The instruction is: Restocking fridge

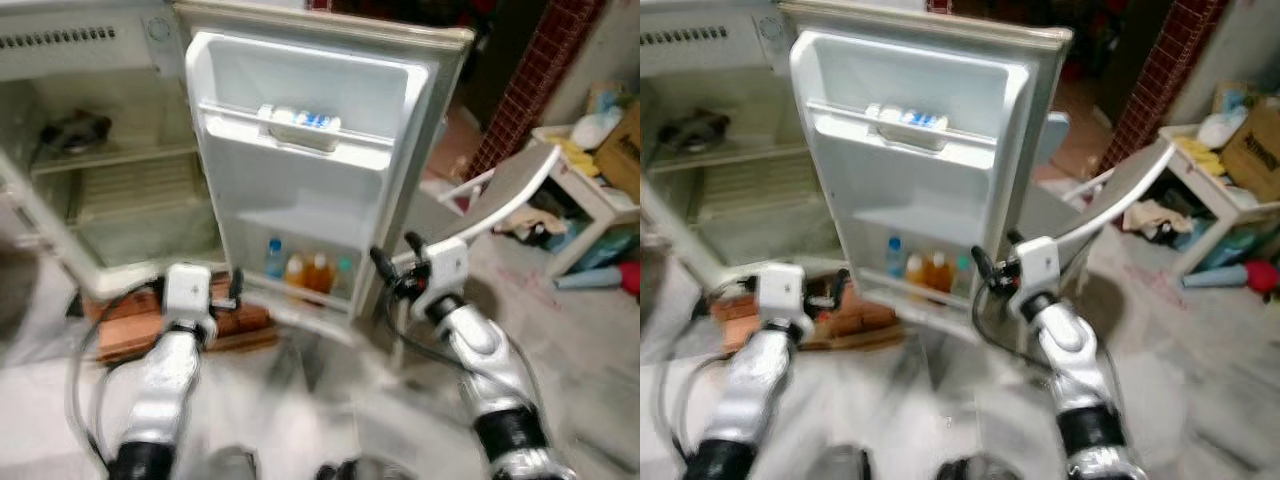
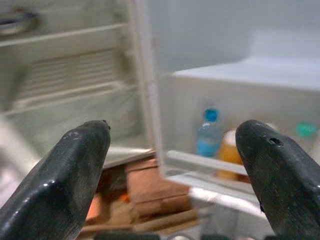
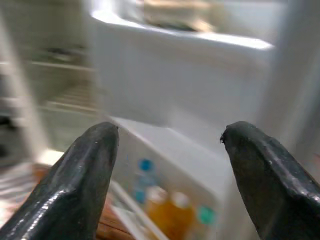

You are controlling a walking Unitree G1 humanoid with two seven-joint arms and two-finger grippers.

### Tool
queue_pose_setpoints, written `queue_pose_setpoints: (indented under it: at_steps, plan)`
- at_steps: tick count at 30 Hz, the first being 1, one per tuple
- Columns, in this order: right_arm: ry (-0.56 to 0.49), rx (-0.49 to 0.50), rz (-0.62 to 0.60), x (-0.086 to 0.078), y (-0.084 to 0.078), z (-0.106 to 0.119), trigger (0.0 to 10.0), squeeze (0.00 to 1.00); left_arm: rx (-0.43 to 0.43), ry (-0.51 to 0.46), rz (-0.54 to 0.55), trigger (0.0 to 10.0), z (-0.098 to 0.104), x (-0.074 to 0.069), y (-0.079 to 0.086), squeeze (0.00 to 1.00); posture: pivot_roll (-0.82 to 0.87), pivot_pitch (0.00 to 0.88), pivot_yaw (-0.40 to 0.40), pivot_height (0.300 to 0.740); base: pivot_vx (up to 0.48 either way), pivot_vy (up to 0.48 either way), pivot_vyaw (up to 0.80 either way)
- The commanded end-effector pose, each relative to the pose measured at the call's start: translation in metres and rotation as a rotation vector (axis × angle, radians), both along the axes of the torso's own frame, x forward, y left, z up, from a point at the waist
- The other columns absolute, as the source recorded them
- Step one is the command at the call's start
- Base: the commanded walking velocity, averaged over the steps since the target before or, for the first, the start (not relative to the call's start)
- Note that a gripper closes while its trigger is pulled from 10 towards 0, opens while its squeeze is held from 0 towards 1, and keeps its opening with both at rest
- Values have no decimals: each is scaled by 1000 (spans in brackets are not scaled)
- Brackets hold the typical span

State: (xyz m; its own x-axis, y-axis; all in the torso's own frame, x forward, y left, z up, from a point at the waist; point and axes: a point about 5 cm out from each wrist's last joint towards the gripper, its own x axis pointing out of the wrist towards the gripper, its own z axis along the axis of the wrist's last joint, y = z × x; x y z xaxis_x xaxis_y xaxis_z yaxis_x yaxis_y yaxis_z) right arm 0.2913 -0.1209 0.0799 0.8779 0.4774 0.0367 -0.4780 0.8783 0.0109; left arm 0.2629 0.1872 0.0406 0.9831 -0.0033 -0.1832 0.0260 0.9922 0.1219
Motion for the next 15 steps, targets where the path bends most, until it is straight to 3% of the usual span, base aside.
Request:
queue_pose_setpoints:
  at_steps: [1,15]
  plan:
    - [3,-22,-12,0,-8,1,10000,1000,-5,-6,-12,10000,1,2,-6,0,52,0,-40,740,0,-480,800]
    - [-51,-5,-68,-3,-5,14,10000,1000,22,13,16,10000,-4,2,0,0,41,0,-40,740,0,-480,800]
